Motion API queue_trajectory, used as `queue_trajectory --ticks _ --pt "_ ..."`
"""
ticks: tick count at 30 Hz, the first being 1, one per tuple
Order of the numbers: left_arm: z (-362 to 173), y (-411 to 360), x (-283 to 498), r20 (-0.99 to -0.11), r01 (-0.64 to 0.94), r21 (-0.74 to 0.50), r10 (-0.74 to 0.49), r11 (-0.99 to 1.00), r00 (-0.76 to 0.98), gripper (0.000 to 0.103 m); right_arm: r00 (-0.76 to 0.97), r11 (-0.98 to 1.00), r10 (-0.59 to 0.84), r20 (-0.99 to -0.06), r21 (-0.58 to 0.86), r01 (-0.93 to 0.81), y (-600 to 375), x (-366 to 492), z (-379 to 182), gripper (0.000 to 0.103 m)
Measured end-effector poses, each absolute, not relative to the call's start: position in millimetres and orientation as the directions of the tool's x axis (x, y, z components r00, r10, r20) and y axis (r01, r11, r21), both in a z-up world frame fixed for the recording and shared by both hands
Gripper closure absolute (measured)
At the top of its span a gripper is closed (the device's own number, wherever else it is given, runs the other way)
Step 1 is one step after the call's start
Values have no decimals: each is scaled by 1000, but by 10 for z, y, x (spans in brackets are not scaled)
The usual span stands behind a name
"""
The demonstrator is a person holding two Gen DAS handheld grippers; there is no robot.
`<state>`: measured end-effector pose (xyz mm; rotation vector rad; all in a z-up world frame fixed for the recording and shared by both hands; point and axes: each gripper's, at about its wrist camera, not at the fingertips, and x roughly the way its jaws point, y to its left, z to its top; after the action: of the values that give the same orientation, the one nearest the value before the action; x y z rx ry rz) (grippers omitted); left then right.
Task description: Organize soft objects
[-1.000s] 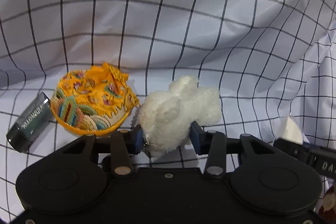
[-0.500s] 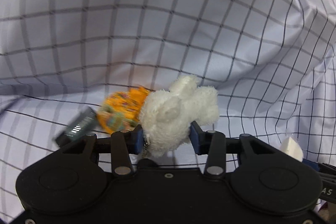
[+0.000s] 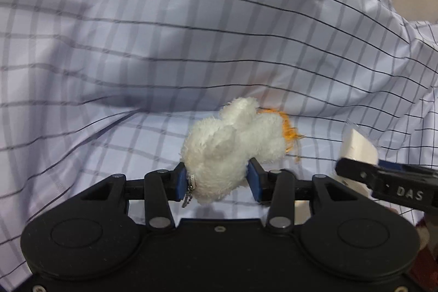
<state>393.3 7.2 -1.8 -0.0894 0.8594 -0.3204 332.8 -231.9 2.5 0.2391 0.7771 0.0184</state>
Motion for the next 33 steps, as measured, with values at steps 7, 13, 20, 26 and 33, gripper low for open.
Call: queue_trajectory --ticks 7,13,20,26,33 --pt "-138 539 3720 -748 142 -230 -268 963 607 59 702 976 207 -682 196 -97 -1629 3433 23 39" --pt "-199 845 3440 -757 81 -211 -216 974 617 59 671 959 284 -685 187 -214 -1108 3380 28 39" --pt "-279 1066 3054 -799 36 -205 -188 978 572 59 625 924 365 -690 191 -330 -760 2962 23 39" --pt "-254 1164 2611 -807 14 -204 -176 979 564 59 597 897 421 -683 212 -389 -730 2389 101 39" --pt "-144 932 2024 -815 32 -147 -139 989 562 59 577 880 457 -676 249 -405 -930 1608 173 39"
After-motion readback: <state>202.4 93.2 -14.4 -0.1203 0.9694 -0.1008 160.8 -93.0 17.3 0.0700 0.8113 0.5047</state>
